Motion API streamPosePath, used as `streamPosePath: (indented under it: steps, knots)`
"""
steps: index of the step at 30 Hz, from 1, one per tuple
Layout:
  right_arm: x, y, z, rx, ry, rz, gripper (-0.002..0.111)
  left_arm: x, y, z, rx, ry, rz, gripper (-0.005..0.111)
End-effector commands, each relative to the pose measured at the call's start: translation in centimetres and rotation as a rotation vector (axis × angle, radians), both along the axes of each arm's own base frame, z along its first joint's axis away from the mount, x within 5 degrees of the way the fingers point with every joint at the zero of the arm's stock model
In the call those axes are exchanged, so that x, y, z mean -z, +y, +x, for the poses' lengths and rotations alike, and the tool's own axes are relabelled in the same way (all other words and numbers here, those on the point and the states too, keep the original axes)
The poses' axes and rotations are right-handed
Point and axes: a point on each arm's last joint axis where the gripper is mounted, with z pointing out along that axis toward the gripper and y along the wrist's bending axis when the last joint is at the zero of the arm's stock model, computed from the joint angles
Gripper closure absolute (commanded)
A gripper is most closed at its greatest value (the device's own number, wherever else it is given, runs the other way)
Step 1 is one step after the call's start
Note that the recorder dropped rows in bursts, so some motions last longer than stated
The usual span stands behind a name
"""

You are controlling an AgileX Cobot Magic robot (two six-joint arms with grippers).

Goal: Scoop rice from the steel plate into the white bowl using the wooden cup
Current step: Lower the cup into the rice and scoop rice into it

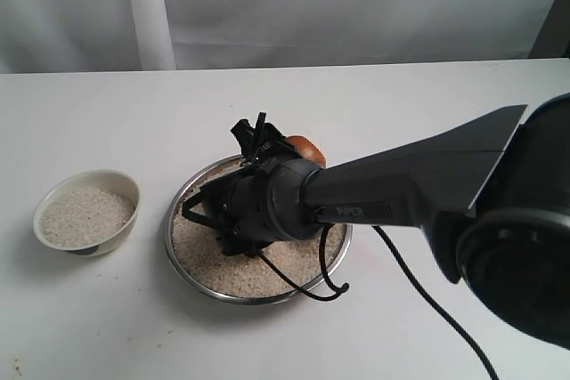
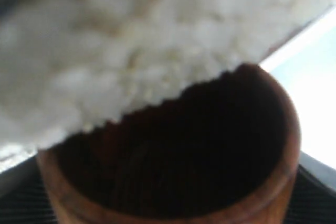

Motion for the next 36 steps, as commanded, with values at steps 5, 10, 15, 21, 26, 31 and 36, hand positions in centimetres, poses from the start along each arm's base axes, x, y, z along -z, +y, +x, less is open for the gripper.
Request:
streamPosePath:
  steps: [5,10,15,21,26,31,36]
  knots:
    - [0.7,0.5,-1.3,0.027,0.067,0.012,0.108,-0.1,0.0,0.0,-0.002,-0.007,-0.009,0.107]
    - [0.8,0.6,-1.5,0.036,0.077,0.018,0.108,-0.1,0.0,0.0,-0.002,-0.007,-0.009,0.107]
    - [0.9,0.8,-1.8,0.043,0.086,0.028,0.108,-0.1,0.0,0.0,-0.002,-0.007,-0.009,0.107]
    - [0.5,0.9,-2.2,0.070,0.116,0.076,0.108,-0.1,0.0,0.0,-0.002,-0.007,-0.009,0.107]
    - [-0.5,1.1,-2.7,0.116,0.166,0.185,0.108,-0.1,0.0,0.0,-0.002,-0.007,-0.009,0.107]
    - [-0.4,1.1,-2.8,0.198,0.154,0.276,0.108,-0.1,0.0,0.0,-0.003,-0.007,-0.011,0.107]
    - [-0.9,1.2,-2.7,0.261,0.134,0.383,0.108,-0.1,0.0,0.0,-0.003,-0.007,-0.011,0.107]
